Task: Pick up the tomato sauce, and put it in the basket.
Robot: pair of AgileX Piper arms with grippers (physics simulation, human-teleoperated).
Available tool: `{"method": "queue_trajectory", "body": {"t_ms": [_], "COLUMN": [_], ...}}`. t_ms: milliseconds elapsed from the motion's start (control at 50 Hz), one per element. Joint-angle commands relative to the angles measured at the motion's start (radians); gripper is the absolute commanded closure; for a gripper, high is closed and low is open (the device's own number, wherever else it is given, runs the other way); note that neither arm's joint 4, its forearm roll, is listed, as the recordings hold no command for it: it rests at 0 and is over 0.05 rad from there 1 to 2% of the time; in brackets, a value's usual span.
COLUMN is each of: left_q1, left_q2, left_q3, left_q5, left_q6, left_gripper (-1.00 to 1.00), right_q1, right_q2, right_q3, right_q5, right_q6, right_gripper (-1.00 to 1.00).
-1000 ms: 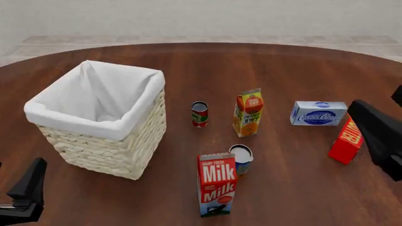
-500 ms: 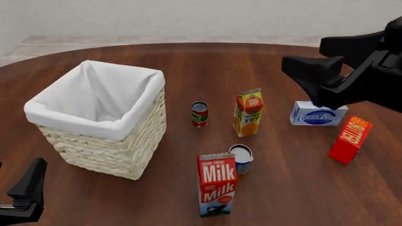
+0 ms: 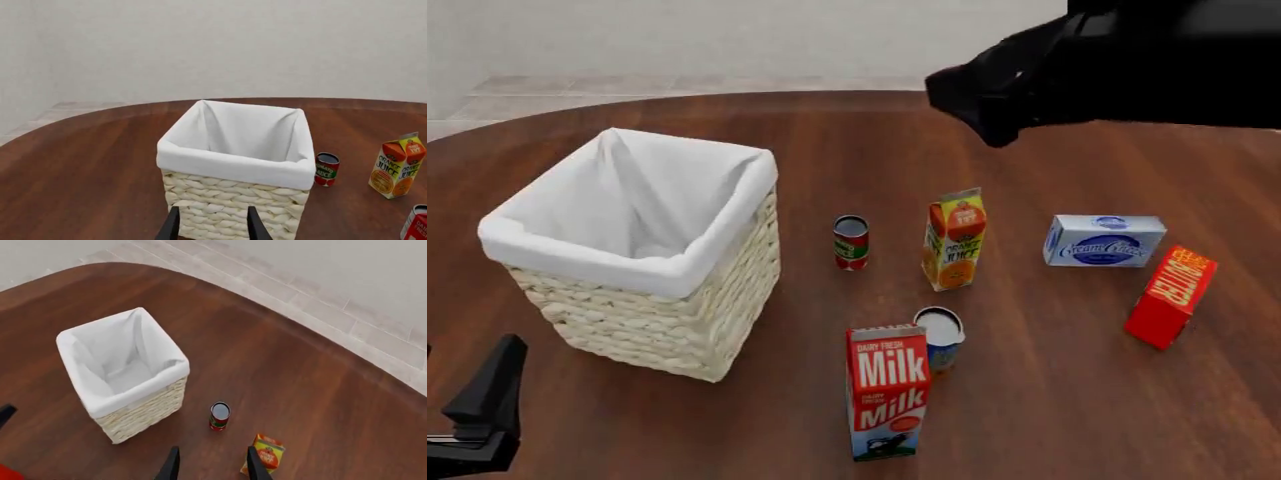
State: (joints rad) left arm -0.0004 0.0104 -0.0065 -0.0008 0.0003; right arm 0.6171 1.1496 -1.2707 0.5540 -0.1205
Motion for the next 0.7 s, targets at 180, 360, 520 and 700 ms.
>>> {"method": "queue_trajectory", "body": {"t_ms": [180, 360, 520, 700], "left_q1": [0.000, 0.001, 0.001, 0.001], "left_q2": [-0.002, -0.002, -0.002, -0.002], "left_q3": [-0.001, -0.001, -0.001, -0.001], "left_q5": [0.002, 0.003, 0.003, 0.003], "left_q6": [0.001, 0.001, 0.001, 0.001], "left_gripper": [-1.00, -1.00, -1.00, -1.00], "right_q1": [0.009, -0.005, -0.021, -0.032], "right_q2": [0.251, 0.333, 0.387, 0.464], "right_q3": [-0.248, -0.320, -0.352, -0.427], "right_q5": [0.145, 0.167, 0.179, 0.231], "right_q6": [-0.036, -0.030, -0.031, -0.041], "right_gripper": [-1.00, -1.00, -1.00, -1.00]}}
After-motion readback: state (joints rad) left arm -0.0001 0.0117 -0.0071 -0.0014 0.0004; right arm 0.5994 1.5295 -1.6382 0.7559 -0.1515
